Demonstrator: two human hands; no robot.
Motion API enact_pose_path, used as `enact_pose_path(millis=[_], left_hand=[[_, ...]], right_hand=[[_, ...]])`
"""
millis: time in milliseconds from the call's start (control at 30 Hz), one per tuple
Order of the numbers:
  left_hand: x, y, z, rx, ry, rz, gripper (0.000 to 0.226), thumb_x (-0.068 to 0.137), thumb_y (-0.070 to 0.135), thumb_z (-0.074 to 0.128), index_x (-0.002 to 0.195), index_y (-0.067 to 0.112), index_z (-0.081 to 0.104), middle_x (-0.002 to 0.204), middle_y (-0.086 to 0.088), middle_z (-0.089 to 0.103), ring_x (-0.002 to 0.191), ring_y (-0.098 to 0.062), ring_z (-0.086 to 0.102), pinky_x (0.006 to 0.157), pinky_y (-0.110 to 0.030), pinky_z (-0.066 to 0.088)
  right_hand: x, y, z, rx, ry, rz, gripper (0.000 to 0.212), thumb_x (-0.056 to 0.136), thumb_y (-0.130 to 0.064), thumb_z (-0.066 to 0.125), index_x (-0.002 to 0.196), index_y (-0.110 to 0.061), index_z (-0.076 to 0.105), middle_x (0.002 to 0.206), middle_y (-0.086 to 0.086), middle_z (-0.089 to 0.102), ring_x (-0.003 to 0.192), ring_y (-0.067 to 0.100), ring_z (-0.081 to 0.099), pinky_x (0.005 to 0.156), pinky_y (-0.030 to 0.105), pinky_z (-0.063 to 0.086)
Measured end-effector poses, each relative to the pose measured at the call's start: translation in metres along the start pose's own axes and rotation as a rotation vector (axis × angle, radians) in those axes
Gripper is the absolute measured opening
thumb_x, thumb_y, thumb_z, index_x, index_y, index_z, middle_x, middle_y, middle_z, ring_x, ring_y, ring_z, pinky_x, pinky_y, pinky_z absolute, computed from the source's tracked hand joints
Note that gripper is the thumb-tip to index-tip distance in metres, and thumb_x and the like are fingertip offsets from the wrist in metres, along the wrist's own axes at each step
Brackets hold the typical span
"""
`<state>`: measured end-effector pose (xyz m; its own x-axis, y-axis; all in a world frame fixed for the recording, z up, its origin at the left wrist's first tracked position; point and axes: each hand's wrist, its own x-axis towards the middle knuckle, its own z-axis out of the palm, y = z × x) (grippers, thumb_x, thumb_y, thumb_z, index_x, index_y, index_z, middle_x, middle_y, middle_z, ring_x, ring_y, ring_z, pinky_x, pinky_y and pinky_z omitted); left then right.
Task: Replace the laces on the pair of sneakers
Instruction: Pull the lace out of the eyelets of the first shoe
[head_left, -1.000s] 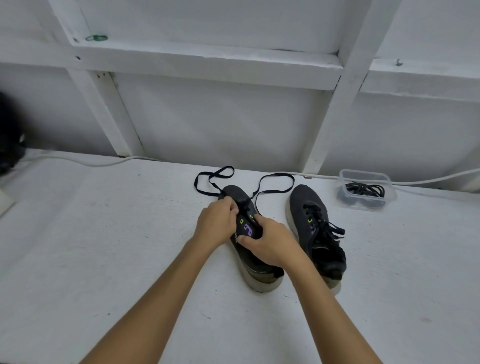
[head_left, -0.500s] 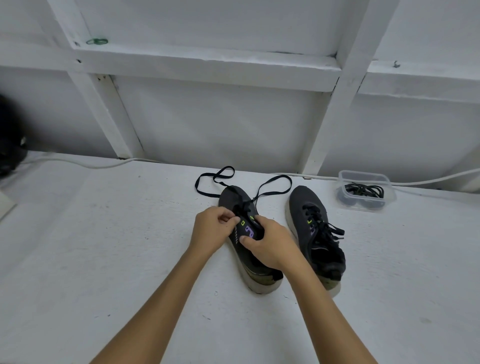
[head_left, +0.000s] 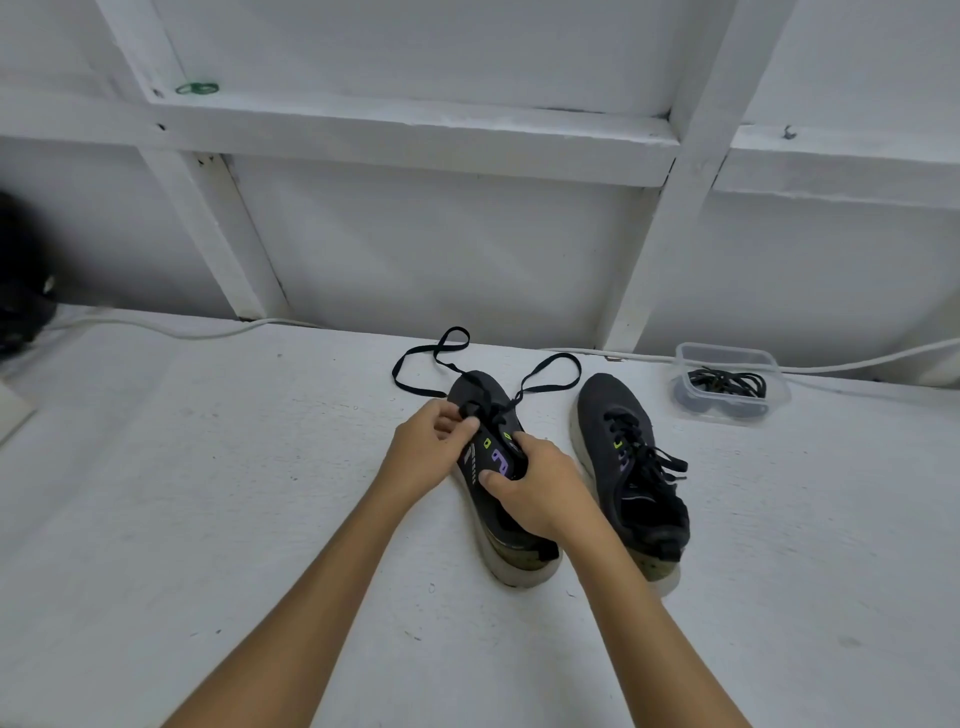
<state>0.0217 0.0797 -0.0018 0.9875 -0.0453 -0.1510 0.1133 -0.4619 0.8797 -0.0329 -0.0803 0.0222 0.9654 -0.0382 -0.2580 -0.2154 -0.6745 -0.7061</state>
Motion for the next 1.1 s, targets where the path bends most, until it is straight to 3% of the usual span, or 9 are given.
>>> enact_pose_path(millis=[100, 233, 333, 400, 567, 667, 833, 1000, 1100], left_hand=[[0.000, -0.003, 0.002, 0.040, 0.017, 0.060, 0.011, 0.094, 0.030, 0.067, 0.099, 0.020, 0.070, 0.094, 0.009, 0.070, 0.089, -0.006, 0.065, 0.071, -0.012, 0.045], [0.007, 0.005, -0.005, -0.063, 0.083, 0.025, 0.011, 0.102, 0.027, 0.054, 0.099, 0.020, 0.062, 0.096, 0.006, 0.070, 0.078, -0.008, 0.072, 0.062, -0.014, 0.046], [0.012, 0.009, -0.012, -0.218, 0.122, -0.048, 0.015, 0.104, 0.029, 0.048, 0.096, 0.020, 0.056, 0.100, 0.000, 0.070, 0.079, -0.010, 0.073, 0.072, -0.036, 0.058], [0.012, 0.006, -0.013, -0.224, 0.059, -0.081, 0.016, 0.103, 0.032, 0.050, 0.098, 0.020, 0.059, 0.104, -0.003, 0.071, 0.084, -0.011, 0.071, 0.082, -0.043, 0.058], [0.004, -0.005, -0.010, -0.053, -0.091, 0.021, 0.009, 0.090, 0.035, 0.072, 0.096, 0.028, 0.073, 0.092, 0.011, 0.073, 0.083, -0.003, 0.065, 0.071, -0.020, 0.049], [0.007, -0.002, -0.008, 0.000, 0.037, 0.051, 0.008, 0.094, 0.027, 0.068, 0.091, 0.020, 0.071, 0.085, 0.006, 0.072, 0.076, -0.002, 0.064, 0.069, -0.018, 0.046], [0.010, 0.009, -0.008, -0.435, 0.421, -0.144, 0.012, 0.103, 0.027, 0.053, 0.105, 0.017, 0.059, 0.096, 0.004, 0.064, 0.082, -0.011, 0.068, 0.076, -0.034, 0.059], [0.005, 0.000, -0.007, -0.234, 0.060, -0.166, 0.025, 0.091, 0.046, 0.068, 0.095, 0.021, 0.069, 0.095, 0.001, 0.069, 0.084, -0.012, 0.067, 0.080, -0.037, 0.059], [0.002, -0.002, -0.002, -0.071, 0.026, -0.088, 0.021, 0.081, 0.042, 0.080, 0.092, 0.024, 0.074, 0.089, 0.007, 0.071, 0.083, -0.006, 0.065, 0.073, -0.023, 0.052]], right_hand=[[0.001, 0.000, 0.000, 0.000, -0.002, 0.006, 0.035, 0.088, -0.042, 0.069, 0.119, -0.026, 0.061, 0.110, -0.002, 0.056, 0.096, 0.016, 0.058, 0.078, 0.027, 0.046], [0.002, 0.000, 0.002, 0.011, 0.006, 0.015, 0.029, 0.087, -0.043, 0.069, 0.110, -0.026, 0.063, 0.108, -0.002, 0.059, 0.093, 0.016, 0.060, 0.072, 0.025, 0.046], [0.000, 0.000, 0.002, 0.013, 0.011, 0.013, 0.029, 0.088, -0.040, 0.069, 0.112, -0.025, 0.064, 0.108, -0.004, 0.057, 0.093, 0.015, 0.059, 0.073, 0.025, 0.044], [0.000, 0.001, 0.001, 0.016, 0.012, 0.010, 0.028, 0.089, -0.037, 0.069, 0.113, -0.023, 0.064, 0.105, -0.004, 0.056, 0.091, 0.015, 0.057, 0.072, 0.025, 0.043], [0.003, 0.000, 0.001, 0.006, 0.014, 0.016, 0.029, 0.088, -0.038, 0.070, 0.112, -0.023, 0.063, 0.107, -0.002, 0.057, 0.093, 0.015, 0.058, 0.074, 0.026, 0.047], [0.002, 0.000, 0.000, 0.012, 0.009, 0.016, 0.032, 0.088, -0.039, 0.070, 0.115, -0.024, 0.063, 0.108, -0.003, 0.057, 0.091, 0.014, 0.058, 0.066, 0.021, 0.043], [0.001, 0.001, 0.000, 0.023, 0.002, 0.019, 0.034, 0.089, -0.040, 0.069, 0.119, -0.024, 0.062, 0.112, -0.002, 0.056, 0.095, 0.016, 0.058, 0.072, 0.024, 0.044], [0.002, 0.001, 0.001, 0.007, 0.024, 0.017, 0.028, 0.088, -0.037, 0.069, 0.111, -0.021, 0.064, 0.105, -0.003, 0.056, 0.090, 0.015, 0.056, 0.072, 0.025, 0.042], [0.003, 0.001, 0.002, -0.012, 0.025, 0.016, 0.028, 0.088, -0.039, 0.069, 0.110, -0.023, 0.062, 0.107, -0.001, 0.056, 0.092, 0.016, 0.055, 0.072, 0.025, 0.041]])
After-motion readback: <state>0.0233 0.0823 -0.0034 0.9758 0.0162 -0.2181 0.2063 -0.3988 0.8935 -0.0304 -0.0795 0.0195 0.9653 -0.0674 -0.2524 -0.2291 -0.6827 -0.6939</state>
